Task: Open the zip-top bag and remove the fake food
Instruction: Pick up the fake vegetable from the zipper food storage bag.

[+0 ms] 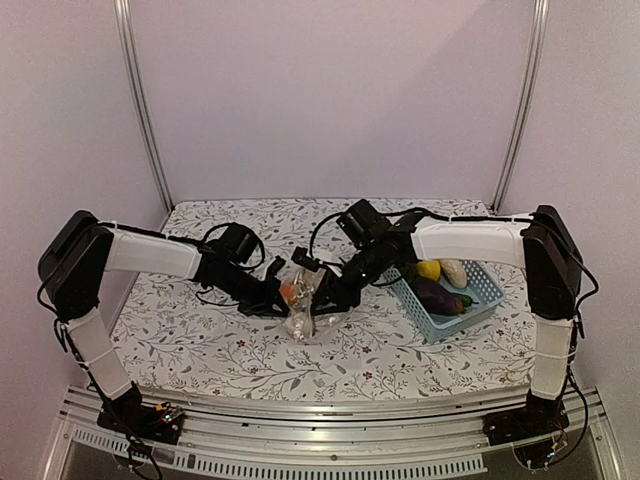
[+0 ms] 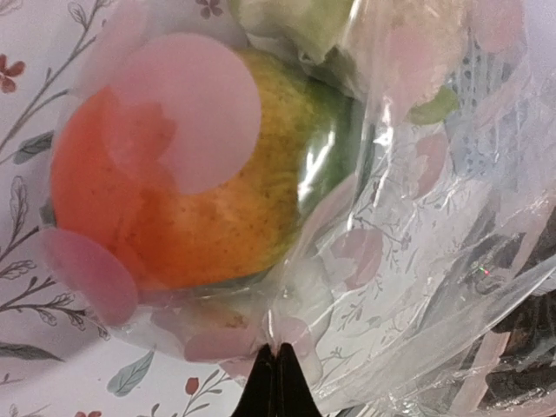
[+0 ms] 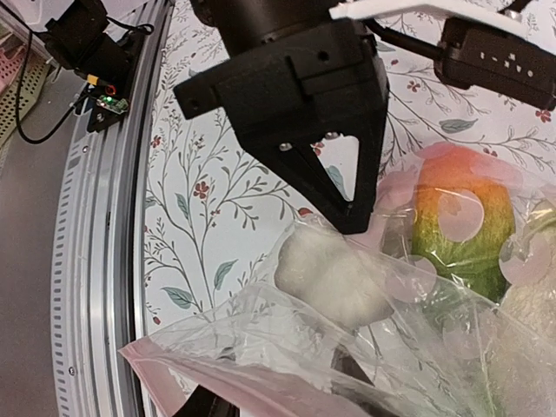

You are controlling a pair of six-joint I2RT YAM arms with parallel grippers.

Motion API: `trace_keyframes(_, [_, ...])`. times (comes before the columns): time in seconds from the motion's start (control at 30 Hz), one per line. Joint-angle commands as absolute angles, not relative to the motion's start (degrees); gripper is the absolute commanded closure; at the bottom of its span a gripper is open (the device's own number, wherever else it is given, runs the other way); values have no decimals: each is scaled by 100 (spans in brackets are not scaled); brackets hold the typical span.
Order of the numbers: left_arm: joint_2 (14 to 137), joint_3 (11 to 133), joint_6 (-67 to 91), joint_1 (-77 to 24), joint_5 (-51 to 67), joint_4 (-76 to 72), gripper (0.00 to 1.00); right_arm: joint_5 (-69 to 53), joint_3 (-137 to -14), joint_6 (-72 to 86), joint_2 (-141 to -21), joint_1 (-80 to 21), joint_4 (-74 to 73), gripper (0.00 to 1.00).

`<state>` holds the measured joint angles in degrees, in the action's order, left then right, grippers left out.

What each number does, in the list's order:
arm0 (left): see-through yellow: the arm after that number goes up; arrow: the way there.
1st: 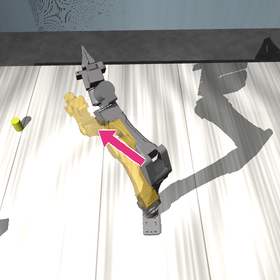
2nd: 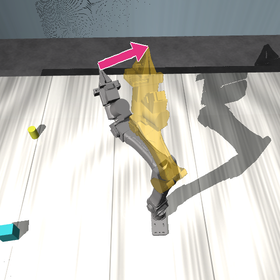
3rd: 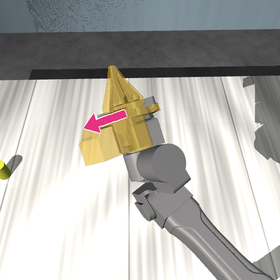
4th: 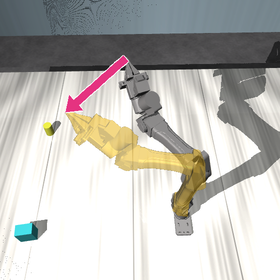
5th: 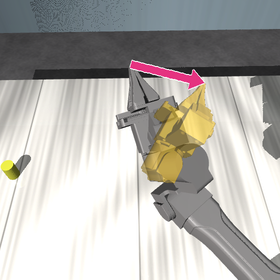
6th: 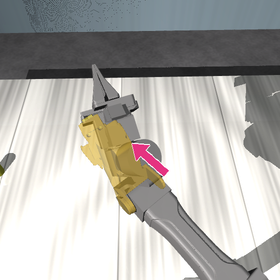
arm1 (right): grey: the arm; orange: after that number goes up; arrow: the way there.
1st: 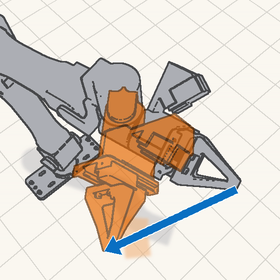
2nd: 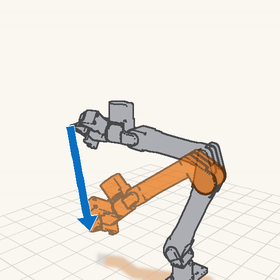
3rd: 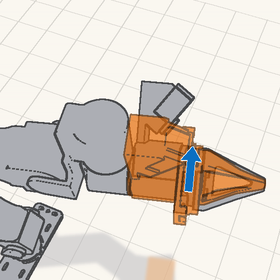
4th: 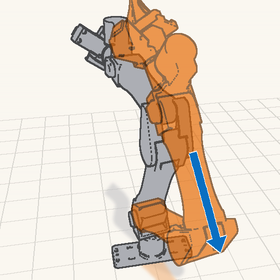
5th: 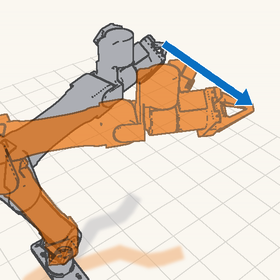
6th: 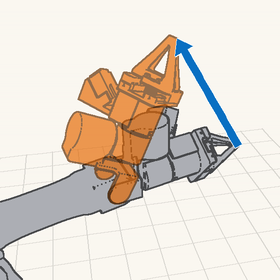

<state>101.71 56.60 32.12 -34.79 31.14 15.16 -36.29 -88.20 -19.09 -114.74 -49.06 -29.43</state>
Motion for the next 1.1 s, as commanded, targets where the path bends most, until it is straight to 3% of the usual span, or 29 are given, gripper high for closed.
trace_keyframes(0.0, [10070,5506,3238,-3555,3126,1402,100,-2871,-8698,-2305,-11627,-4820,-3265,67])
trace_keyframes(0.2, [10023,5409,3275,-3551,3171,1282,100,-2564,-8793,-2575,-11725,-4801,-3407,73])
trace_keyframes(0.53, [10252,5354,3454,-3525,3461,902,100,-2344,-9389,-3084,-12507,-5069,-3481,73])
trace_keyframes(0.83, [10261,5245,3486,-3532,3498,840,100,-3376,-9523,-3195,-12598,-5131,-3527,56])
trace_keyframes(1.07, [10335,5256,3477,-3530,3507,862,100,-2114,-10045,-2749,-13163,-5191,-3623,49])
